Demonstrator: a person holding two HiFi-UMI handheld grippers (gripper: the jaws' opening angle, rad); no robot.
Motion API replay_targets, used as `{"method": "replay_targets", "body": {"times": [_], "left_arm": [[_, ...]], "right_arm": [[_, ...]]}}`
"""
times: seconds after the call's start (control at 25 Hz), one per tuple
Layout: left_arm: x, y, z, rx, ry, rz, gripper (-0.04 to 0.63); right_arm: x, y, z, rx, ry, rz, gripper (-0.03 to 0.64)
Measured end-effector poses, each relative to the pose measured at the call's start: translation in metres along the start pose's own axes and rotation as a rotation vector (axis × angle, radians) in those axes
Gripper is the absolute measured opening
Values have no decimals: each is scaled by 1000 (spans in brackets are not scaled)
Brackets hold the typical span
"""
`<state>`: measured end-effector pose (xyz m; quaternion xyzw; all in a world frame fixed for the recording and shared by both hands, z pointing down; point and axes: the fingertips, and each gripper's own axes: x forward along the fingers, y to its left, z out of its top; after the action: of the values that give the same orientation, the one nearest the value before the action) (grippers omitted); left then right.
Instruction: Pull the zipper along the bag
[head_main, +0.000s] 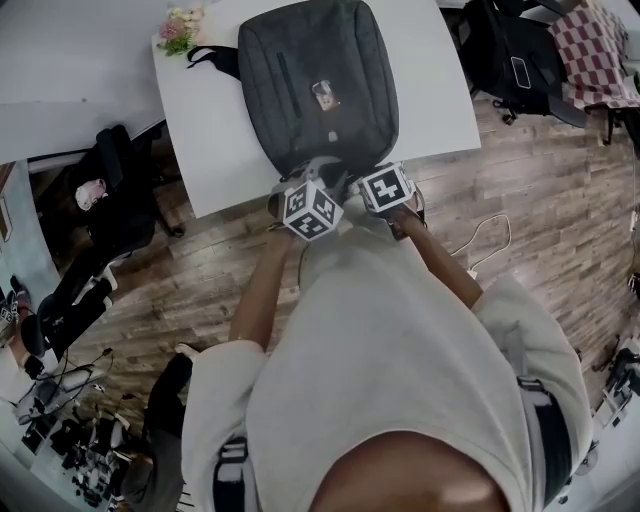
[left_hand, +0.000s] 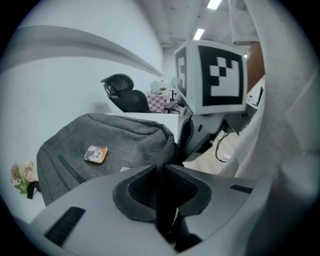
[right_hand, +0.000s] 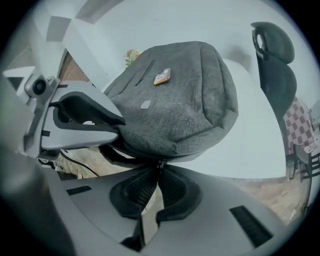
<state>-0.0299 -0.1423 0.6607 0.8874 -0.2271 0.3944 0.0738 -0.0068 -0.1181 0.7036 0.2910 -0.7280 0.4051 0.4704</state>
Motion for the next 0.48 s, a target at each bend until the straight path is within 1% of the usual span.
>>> {"method": "replay_targets", "body": {"times": [0.04,0.08,0.2,0.24,0.32,0.4,0.44,0.48], "left_arm": [[-4,-2,-3,39,0,1,81],[-8,-3,-8,82,10,7,144],[-29,5,-33,216,82,34,240],[-36,11,-43,243,107,41,250],[-47,23,-60,263,136,43,269],[-51,28,-68,276,140,18,282],[-51,28,-70,296,144,-1,282],[-52,26,-71,332,157,-17,282]], "right_arm": [[-1,-3,0,-13,-6,-6,21],[-1,-7,1,-30,-6,-22,21],[-1,-12,1,-63,-7,-48,21],[-3,-17,3,-84,-18,-70,21],[-3,-23,4,-106,-30,-88,21],[-2,-21,-2,-99,-9,-71,20],[-2,-20,-4,-99,0,-64,20],[-2,-19,-4,-100,2,-57,20]]}}
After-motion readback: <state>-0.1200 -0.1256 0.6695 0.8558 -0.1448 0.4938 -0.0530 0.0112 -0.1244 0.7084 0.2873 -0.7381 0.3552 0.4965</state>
